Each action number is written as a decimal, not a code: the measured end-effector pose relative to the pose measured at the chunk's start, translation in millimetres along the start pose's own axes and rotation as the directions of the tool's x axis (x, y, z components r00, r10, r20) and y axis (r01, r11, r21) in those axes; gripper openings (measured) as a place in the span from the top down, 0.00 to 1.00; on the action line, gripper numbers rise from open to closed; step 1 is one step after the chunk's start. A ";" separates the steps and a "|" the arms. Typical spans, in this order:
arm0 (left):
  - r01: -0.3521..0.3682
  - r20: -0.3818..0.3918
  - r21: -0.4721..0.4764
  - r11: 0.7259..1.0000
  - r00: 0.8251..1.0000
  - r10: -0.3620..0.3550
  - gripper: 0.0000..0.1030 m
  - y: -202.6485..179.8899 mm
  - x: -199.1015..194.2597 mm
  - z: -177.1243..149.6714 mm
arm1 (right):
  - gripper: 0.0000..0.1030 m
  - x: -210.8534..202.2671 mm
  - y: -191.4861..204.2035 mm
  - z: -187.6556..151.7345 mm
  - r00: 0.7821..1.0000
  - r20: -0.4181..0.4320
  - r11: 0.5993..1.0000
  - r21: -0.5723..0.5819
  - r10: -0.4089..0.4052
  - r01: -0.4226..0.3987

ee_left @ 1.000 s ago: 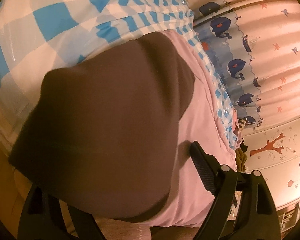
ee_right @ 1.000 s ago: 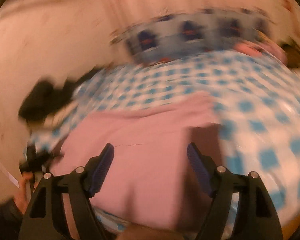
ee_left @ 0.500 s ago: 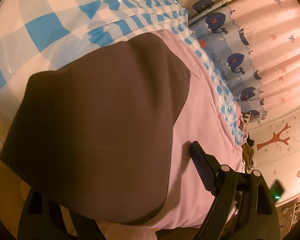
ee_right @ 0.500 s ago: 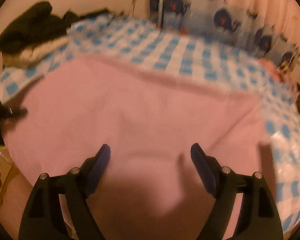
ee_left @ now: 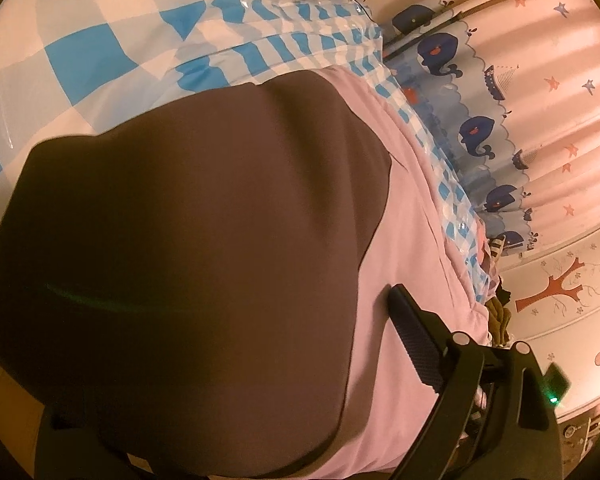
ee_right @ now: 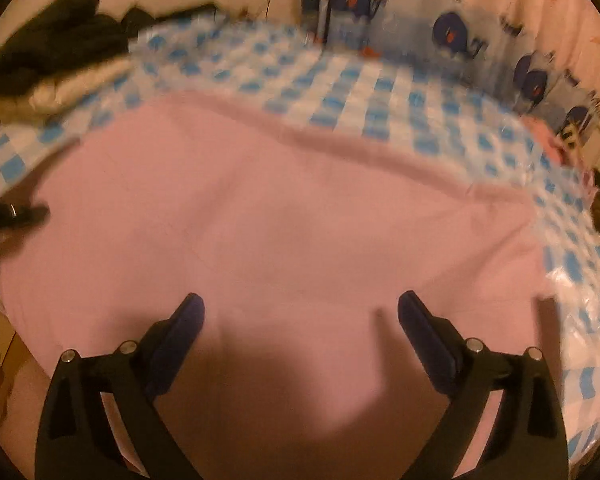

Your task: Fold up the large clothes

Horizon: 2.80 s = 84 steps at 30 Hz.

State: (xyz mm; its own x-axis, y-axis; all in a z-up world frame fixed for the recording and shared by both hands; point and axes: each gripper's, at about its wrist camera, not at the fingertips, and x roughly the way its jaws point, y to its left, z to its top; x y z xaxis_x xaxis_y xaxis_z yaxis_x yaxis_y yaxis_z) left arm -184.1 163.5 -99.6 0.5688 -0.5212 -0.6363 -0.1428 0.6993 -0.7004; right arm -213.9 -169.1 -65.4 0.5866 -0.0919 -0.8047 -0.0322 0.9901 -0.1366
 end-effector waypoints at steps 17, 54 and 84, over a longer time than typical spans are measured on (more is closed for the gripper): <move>-0.015 0.018 0.035 0.999 1.000 0.014 0.15 -18.7 -6.1 2.9 | 0.06 -16.5 2.6 -3.3 0.998 0.049 0.999 0.025 -0.030 0.028; 0.053 0.013 0.838 0.544 0.993 -0.118 0.59 -296.3 -16.0 -143.5 | 0.06 -74.7 -153.0 -82.6 0.915 0.263 0.827 0.404 0.305 -0.392; 0.067 -0.067 0.997 -0.024 0.998 0.005 0.55 -346.5 58.4 -341.1 | 0.06 -11.0 -270.7 84.9 0.706 0.105 0.637 0.355 0.701 -0.685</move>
State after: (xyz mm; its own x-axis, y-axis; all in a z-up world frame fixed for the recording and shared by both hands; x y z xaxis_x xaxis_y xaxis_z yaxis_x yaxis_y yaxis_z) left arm -377.7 -276.2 -4.4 0.5124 -0.5492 -0.6602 0.8496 0.4361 0.2966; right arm -142.9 -427.1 29.5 0.4767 0.6398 -0.6028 -0.1351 0.7309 0.6690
